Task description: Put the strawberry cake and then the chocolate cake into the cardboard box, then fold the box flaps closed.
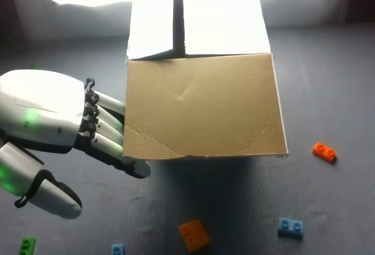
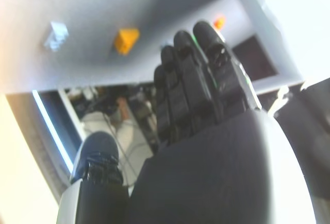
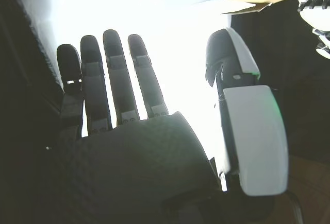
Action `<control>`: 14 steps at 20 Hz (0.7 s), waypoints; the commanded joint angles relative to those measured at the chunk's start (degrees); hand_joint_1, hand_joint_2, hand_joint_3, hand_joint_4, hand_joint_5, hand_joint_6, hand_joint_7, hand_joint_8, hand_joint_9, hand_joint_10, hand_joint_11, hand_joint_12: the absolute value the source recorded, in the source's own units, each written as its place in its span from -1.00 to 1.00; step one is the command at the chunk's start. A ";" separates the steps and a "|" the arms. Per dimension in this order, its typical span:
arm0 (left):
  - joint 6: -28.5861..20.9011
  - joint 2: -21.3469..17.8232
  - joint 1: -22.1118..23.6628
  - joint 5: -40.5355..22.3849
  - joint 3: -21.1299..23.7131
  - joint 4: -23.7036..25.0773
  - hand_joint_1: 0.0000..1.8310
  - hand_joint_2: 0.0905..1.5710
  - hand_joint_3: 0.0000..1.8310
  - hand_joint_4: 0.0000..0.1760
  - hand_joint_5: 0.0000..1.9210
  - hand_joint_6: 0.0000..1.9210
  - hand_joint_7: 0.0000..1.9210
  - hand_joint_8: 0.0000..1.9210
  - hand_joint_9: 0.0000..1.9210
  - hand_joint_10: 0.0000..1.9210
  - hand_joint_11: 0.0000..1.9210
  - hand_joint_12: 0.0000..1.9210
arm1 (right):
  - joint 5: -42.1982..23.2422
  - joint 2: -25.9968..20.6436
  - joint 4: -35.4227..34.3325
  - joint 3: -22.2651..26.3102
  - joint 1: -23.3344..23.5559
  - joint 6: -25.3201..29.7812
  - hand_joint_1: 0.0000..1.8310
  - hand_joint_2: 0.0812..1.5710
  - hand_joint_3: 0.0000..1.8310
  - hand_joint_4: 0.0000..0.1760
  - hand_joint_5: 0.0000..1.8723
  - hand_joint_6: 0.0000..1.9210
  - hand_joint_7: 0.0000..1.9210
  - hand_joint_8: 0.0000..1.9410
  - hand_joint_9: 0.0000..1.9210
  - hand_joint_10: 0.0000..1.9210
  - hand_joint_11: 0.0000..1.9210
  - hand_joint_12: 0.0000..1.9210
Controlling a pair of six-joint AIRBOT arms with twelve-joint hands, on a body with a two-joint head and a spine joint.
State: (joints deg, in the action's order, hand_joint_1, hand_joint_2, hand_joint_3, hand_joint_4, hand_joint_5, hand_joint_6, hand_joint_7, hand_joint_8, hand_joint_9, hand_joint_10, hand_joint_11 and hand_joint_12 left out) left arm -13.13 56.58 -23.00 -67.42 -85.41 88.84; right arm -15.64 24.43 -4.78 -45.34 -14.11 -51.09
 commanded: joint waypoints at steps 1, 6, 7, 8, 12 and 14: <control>-0.34 -0.61 0.84 -2.36 0.30 -5.46 -1.00 0.61 -1.00 -1.00 -0.55 -1.00 -0.46 -1.00 -0.44 -1.00 -0.73 -0.29 | -6.73 -0.76 -0.40 -0.20 0.86 0.05 -0.78 0.50 -1.00 -1.00 -0.73 -1.00 -0.68 -1.00 -0.68 -0.95 -1.00 0.02; -3.20 -0.60 4.65 -2.83 -0.41 -7.75 -1.00 0.60 -1.00 -1.00 -0.58 -1.00 -0.48 -1.00 -0.44 -1.00 -0.72 -0.30 | -6.84 -0.46 -0.40 -0.20 1.41 -0.33 -0.82 0.50 -1.00 -1.00 -0.72 -0.99 -0.67 -1.00 -0.68 -0.95 -1.00 -0.01; -3.75 -0.59 5.64 -2.91 -0.61 -7.91 -1.00 0.61 -1.00 -1.00 -0.57 -1.00 -0.48 -1.00 -0.44 -1.00 -0.72 -0.30 | -6.90 -0.42 -0.40 -0.20 1.49 -0.35 -0.82 0.50 -1.00 -1.00 -0.71 -0.99 -0.68 -1.00 -0.68 -0.95 -1.00 0.03; -4.34 -0.59 7.16 -2.94 -0.98 -8.35 -1.00 0.61 -1.00 -1.00 -0.57 -1.00 -0.49 -1.00 -0.45 -1.00 -0.72 -0.30 | -7.06 -0.39 -0.40 -0.20 1.56 -0.36 -0.83 0.51 -1.00 -1.00 -0.71 -0.99 -0.69 -1.00 -0.69 -0.96 -1.00 0.03; -6.06 -0.42 12.04 -2.93 -2.42 -10.48 -1.00 0.61 -1.00 -1.00 -0.57 -1.00 -0.49 -1.00 -0.45 -1.00 -0.72 -0.31 | -7.46 -0.30 -0.40 -0.18 1.82 -0.36 -0.76 0.50 -1.00 -1.00 -0.67 -0.98 -0.66 -0.99 -0.67 -0.95 -1.00 0.14; -6.43 -0.05 13.37 -2.40 -2.95 -11.29 -1.00 0.61 -1.00 -1.00 -0.57 -1.00 -0.49 -1.00 -0.45 -1.00 -0.72 -0.30 | -7.46 -0.30 -0.40 -0.17 1.81 -0.36 -0.79 0.51 -1.00 -1.00 -0.68 -0.98 -0.67 -1.00 -0.67 -0.95 -1.00 0.14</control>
State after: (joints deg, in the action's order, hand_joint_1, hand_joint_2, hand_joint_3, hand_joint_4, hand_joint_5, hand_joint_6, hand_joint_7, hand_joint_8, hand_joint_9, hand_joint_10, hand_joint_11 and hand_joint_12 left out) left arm -19.40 56.80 -10.07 -68.01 -88.27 82.83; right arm -16.45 24.67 -4.78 -45.34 -13.06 -51.35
